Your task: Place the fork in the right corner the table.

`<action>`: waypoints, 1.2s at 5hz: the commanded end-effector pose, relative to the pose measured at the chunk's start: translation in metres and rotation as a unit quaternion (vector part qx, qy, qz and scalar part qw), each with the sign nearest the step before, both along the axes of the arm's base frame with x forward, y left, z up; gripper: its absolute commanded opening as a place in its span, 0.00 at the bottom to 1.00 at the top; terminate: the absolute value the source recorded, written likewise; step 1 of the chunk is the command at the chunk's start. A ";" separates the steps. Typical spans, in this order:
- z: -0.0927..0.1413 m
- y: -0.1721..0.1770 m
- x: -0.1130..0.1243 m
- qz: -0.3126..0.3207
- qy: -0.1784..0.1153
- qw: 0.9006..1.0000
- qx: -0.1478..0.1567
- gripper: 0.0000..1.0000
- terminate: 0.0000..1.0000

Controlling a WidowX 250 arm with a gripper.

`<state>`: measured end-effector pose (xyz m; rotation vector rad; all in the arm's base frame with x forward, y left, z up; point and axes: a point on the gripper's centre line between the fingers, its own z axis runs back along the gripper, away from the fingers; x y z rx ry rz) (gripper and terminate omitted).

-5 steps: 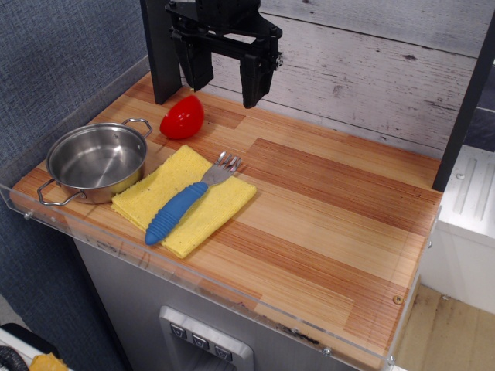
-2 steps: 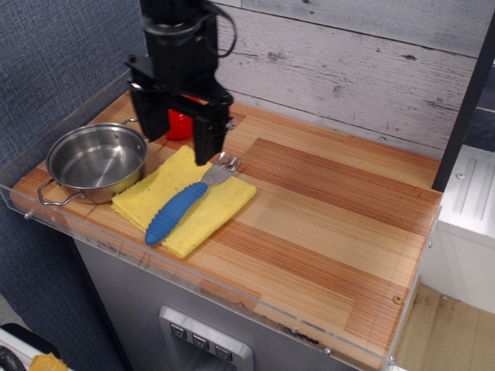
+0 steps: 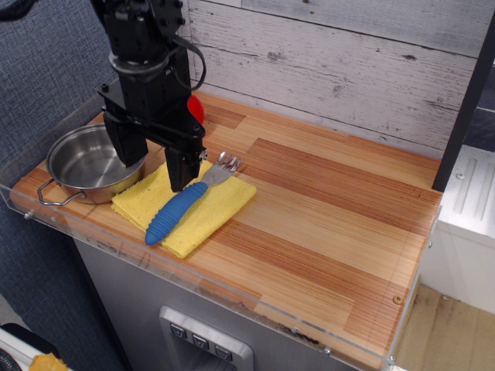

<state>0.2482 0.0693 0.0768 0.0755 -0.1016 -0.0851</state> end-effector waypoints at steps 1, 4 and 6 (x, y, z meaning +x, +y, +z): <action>-0.019 0.007 0.007 0.007 -0.011 1.000 -0.005 1.00 0.00; -0.046 0.009 0.008 0.008 0.013 1.000 -0.011 1.00 0.00; -0.053 0.009 0.010 0.009 0.016 1.000 -0.006 1.00 0.00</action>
